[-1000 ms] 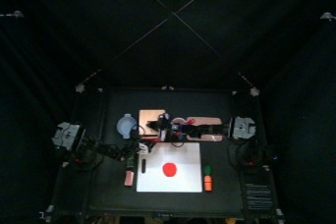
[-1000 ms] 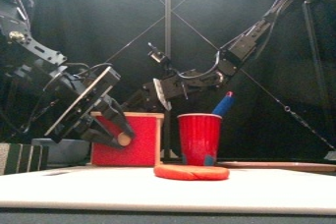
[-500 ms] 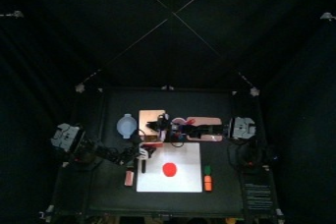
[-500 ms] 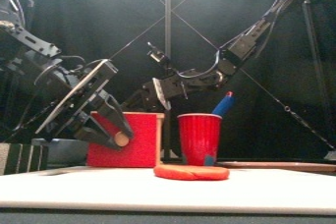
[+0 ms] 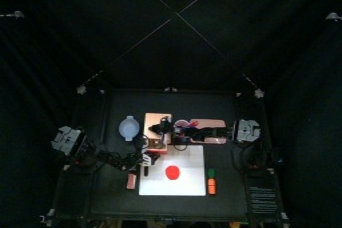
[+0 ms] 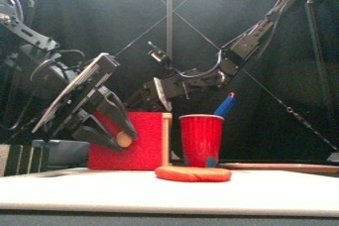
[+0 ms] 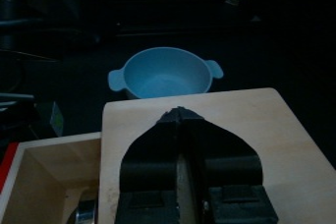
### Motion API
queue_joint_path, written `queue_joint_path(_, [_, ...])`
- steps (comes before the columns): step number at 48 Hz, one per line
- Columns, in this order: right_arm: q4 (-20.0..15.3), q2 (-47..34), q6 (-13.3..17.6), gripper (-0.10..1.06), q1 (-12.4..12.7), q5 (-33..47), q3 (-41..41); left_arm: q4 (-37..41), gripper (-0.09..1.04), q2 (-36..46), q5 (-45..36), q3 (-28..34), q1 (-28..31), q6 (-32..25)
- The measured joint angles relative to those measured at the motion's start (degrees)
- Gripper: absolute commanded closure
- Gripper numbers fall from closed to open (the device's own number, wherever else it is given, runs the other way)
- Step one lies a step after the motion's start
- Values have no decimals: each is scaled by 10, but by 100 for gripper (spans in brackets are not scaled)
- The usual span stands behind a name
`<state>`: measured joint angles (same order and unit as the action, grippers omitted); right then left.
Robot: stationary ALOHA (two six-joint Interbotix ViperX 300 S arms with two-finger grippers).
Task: Get the cutter from the drawer then cut the dough then place the extra dough in the bowl
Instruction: Open the drawer
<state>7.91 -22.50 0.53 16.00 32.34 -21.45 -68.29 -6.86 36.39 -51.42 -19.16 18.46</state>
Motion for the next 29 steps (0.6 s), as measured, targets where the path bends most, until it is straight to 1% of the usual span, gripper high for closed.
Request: queue_joint_path(29, [0, 1, 0, 78, 2, 1, -1, -10, 37, 5, -7, -1, -18, 1])
